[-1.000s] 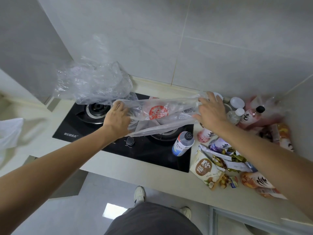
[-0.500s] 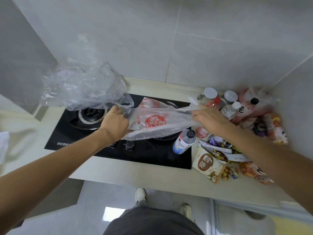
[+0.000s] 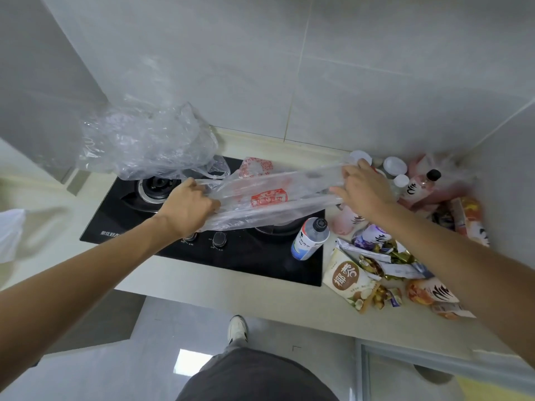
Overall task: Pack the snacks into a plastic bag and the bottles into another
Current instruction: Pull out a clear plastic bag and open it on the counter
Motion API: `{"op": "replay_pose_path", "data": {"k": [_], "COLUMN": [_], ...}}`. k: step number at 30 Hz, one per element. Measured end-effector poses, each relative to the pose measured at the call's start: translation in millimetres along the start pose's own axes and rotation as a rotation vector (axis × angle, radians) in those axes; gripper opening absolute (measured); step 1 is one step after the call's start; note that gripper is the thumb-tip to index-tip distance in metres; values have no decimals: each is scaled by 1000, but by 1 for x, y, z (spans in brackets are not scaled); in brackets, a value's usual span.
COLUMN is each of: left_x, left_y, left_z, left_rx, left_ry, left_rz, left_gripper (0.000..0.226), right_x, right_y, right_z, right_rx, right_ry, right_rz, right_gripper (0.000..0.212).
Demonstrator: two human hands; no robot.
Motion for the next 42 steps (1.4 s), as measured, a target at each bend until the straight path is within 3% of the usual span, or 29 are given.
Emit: {"op": "replay_pose_path", "data": {"k": [2,5,7,13,20,26,32,39,42], "left_x": [-6,-17,-26,-64,-114,-161,-186,-195,-201], "left_y": [-3,-5,-3,22,42,78,93,58,33], "left_z": [-17,-47,-60,-91,-104,-107,-110,-132,-122], "left_rx": [-18,-101,-95,-75,-59,-72,-156,-253,-242], "left_ry": [72,138,108,109,132,75,88,321,291], "left_rz": [-69,-183,-254,-360,-415,-387,-347,-290,-293], "left_gripper": [29,62,60,61,66,70,72,95,95], "right_x": [-3,-15,-25,-67,-118,-175,-205,-206,-189], "right_y": [6,4,2,2,3,7,1,-19,-37], "right_z": [-7,-20,-27,-28,-43,-37,-31,-52,-60], "right_rx": [27,4,-77,-124,-169,21,169,163,169], "right_ry": [47,93,111,81,158,198,251,331,289], "right_rz": [-24,-125,-176,-309,-340,-281,-222,-165,-139], "right_gripper": [54,31,11,61,56,13,23,52,44]}}
Point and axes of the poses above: each hand's wrist, its own x-axis towards the middle knuckle, its own z-axis out of the palm, y = z × x, the point moved 9 cm from there along x, towards the middle knuckle, and after that the axes turned 12 degrees about -x, right-handed, at the moved point
